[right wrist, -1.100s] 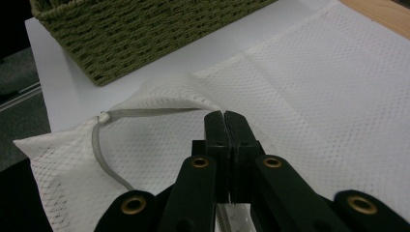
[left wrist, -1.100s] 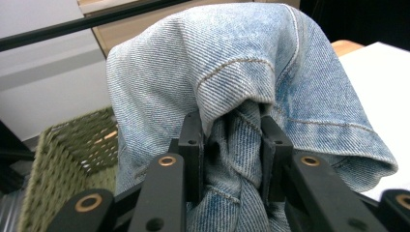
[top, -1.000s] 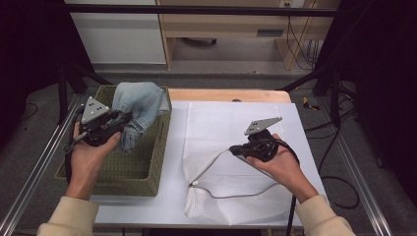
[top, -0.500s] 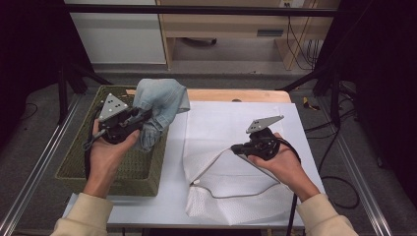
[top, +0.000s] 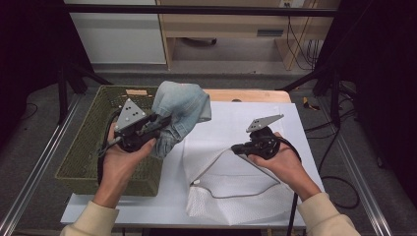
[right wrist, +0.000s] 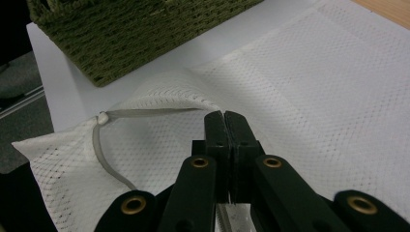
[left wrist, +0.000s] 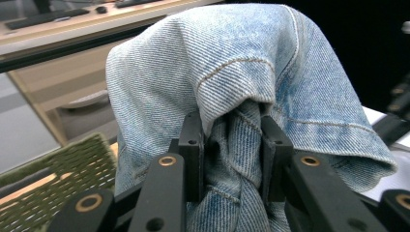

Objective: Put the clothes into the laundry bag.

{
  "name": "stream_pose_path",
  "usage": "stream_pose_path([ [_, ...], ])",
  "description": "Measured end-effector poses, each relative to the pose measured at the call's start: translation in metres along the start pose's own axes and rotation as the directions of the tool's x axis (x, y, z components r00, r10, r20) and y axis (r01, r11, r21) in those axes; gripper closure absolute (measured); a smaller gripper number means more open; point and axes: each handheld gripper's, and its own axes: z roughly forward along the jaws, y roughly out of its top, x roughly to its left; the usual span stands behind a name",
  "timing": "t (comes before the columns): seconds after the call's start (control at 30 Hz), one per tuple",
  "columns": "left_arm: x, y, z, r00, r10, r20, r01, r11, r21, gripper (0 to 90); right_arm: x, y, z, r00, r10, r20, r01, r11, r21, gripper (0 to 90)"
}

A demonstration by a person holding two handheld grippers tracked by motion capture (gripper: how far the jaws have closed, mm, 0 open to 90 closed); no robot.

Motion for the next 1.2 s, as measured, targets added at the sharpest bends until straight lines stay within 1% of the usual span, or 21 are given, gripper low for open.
stream_pose_path([
  [0.03,-0.001,-0.001,0.0,1.0,0.007,0.002,-0.007,0.9999,-0.012,68.8,0.0,0.0,0.0,1.0,0.002,0.002,-0.002,1.0,0.004,89.5],
  [0.13,-0.007,-0.003,0.001,0.9997,0.02,0.017,-0.02,0.9998,-0.005,68.8,0.001,0.001,0.0,1.0,0.006,0.001,-0.006,1.0,0.009,89.5],
  [0.33,-0.019,-0.005,0.0,0.9984,0.035,0.044,-0.035,0.9993,-0.01,68.8,0.001,0.005,-0.001,1.0,0.006,0.007,-0.006,1.0,0.015,89.5],
  [0.47,-0.024,-0.007,0.0,0.9975,0.046,0.053,-0.046,0.9989,-0.007,68.8,0.002,0.007,-0.003,1.0,0.003,0.008,-0.003,1.0,0.016,89.5],
  [0.5,-0.025,-0.008,0.0,0.9975,0.036,0.061,-0.036,0.9993,0.002,68.8,0.002,0.007,-0.003,1.0,0.005,0.007,-0.005,1.0,0.015,89.5],
  [0.57,-0.027,-0.008,-0.001,0.9971,0.037,0.066,-0.037,0.9993,-0.001,68.8,0.002,0.007,-0.003,0.9999,0.006,0.009,-0.006,1.0,0.016,89.5],
  [0.7,-0.035,-0.009,-0.002,0.9938,0.057,0.096,-0.057,0.9984,-0.001,68.8,0.002,0.008,-0.003,0.9999,0.006,0.009,-0.006,1.0,0.014,89.4],
  [0.83,-0.043,-0.009,-0.002,0.9905,0.074,0.116,-0.074,0.9973,-0.004,68.8,0.003,0.009,-0.003,0.9999,0.011,0.006,-0.011,1.0,0.008,89.5],
  [0.97,-0.049,-0.01,-0.001,0.989,0.079,0.125,-0.079,0.9969,-0.008,68.8,0.003,0.009,-0.004,0.9999,0.014,0.005,-0.014,1.0,0.004,89.5],
  [1.07,-0.05,-0.011,-0.002,0.9889,0.081,0.125,-0.081,0.9967,-0.006,68.8,0.003,0.009,-0.006,0.9999,0.014,0.001,-0.014,1.0,-0.002,89.4],
  [1.1,-0.051,-0.012,-0.002,0.9889,0.078,0.126,-0.078,0.9969,-0.005,68.8,0.003,0.009,-0.006,0.9998,0.022,0.004,-0.022,1.0,-0.002,89.5],
  [1.2,-0.053,-0.013,-0.004,0.9883,0.081,0.129,-0.08,0.9968,-0.008,68.8,0.001,0.008,-0.007,0.9998,0.019,0.003,-0.019,1.0,-0.002,89.4],
])
